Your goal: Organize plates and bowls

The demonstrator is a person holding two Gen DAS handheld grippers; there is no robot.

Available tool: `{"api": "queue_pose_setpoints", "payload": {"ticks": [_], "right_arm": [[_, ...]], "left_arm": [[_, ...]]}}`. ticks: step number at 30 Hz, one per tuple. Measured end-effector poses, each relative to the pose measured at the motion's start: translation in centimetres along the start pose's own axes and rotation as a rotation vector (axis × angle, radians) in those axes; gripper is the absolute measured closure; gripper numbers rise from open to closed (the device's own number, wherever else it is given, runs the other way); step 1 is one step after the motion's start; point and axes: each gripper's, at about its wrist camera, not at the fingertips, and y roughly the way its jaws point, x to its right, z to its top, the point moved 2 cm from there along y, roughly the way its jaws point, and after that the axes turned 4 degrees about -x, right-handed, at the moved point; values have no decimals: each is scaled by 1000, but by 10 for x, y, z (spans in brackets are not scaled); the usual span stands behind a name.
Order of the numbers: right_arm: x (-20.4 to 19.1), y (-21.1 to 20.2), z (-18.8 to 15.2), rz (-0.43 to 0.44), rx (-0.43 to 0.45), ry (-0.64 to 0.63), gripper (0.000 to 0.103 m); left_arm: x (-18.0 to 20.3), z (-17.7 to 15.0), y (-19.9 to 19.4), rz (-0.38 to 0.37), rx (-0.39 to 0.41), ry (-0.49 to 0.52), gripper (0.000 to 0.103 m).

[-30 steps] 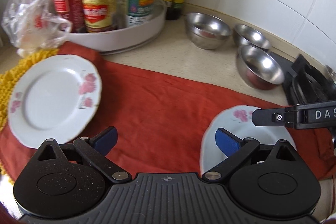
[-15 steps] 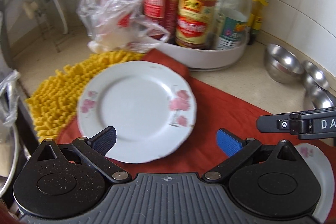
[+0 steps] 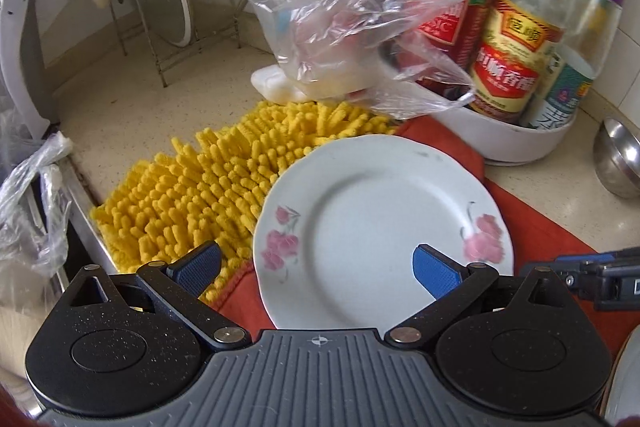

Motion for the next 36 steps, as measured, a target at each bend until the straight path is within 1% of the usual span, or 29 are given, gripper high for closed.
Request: {"api": "queue_pose_setpoints", "payload": {"ticks": [10,13,17,18,20,22,25,27,28,31,36], "right_arm": [[-10,21,6,7,-24,34,52],[-13,26,8,-7,-16,29,52],[-16,32,10,1,-18,42,52],[-18,33,11,1,-14,40,52],[-23,37,12,15,-15,30,57],[-25,37,12,1,-3,29,57],[-23,37,12,2,4,51,58],[-24,37,11,-2,9,58,59],[-23,36,11,-3,11,63,60],[-22,32,7,-9,12,86,62],[-16,20,-3,-23,31,119,62]], "left_arm": [[-6,14,22,-48,-27,48,1],[-5,15,26,-54,-32,74,1],[-5,15,33,-54,-42,103,2],[-5,14,34,-57,-47,108,2],[-4,14,36,-70,-46,113,3],[-3,14,37,-77,-41,117,4],[-4,14,39,-96,-41,126,5],[-3,14,39,-100,-35,132,7],[-2,14,38,-106,-34,141,9],[5,13,35,-102,-36,167,9],[10,5,23,-140,-58,184,8]]}}
